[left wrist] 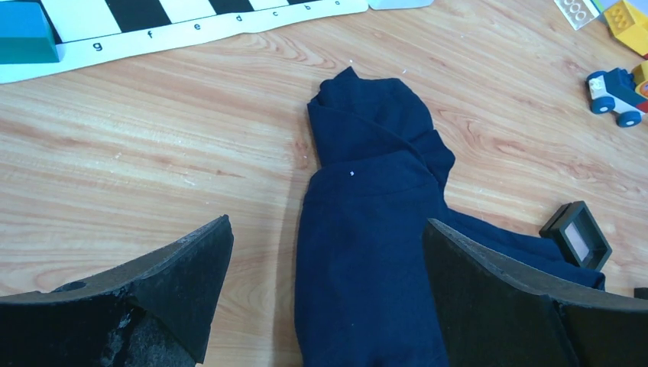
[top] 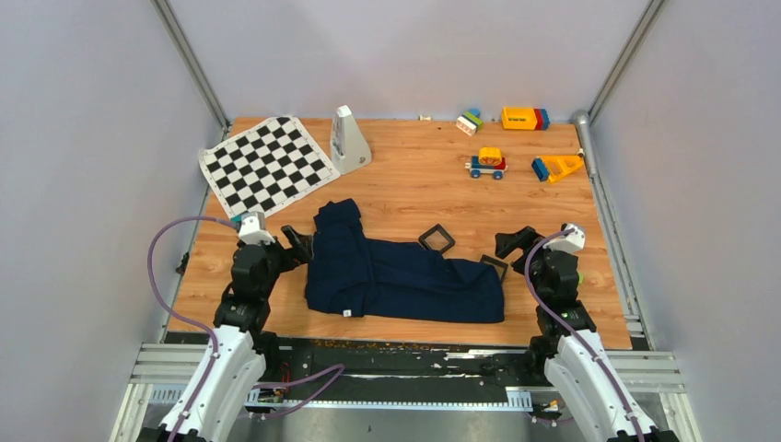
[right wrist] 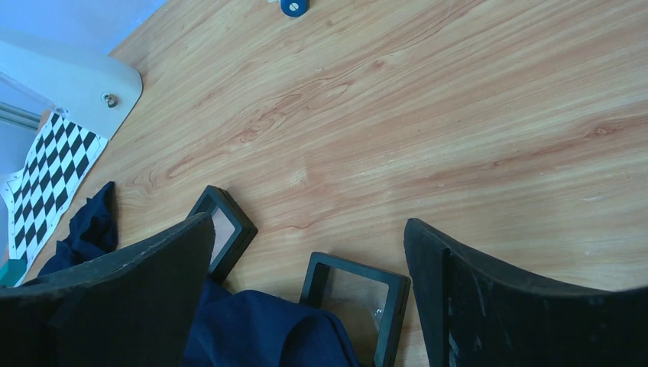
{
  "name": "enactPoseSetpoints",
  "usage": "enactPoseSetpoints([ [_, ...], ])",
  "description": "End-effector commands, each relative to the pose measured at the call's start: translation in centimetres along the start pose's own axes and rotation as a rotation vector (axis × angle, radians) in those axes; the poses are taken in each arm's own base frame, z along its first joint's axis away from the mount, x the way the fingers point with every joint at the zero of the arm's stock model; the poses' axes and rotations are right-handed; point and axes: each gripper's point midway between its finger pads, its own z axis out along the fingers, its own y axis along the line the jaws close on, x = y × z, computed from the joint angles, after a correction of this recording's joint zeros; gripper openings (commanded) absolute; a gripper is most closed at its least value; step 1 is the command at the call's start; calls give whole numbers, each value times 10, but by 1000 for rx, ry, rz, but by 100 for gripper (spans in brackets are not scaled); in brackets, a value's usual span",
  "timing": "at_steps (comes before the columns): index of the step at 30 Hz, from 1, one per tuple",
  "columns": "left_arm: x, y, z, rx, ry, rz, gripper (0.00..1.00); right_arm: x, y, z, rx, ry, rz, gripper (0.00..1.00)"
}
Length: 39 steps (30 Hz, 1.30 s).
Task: Remove the brooch from the garment
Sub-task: Flatten out the clothes at the center of the board.
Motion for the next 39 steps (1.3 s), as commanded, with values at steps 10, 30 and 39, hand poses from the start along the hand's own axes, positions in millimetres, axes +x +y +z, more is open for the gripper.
enactPoseSetpoints([
  [10, -16, -8, 5, 14, -25, -2, 100, -22, 5, 7, 70, -19, 82, 98],
  [30, 14, -28, 29, 124, 164, 39, 88, 47, 90, 19, -194, 286, -253, 81],
  [39, 22, -29, 35, 127, 218, 36, 89, 73, 104, 19, -227, 363, -396, 63],
])
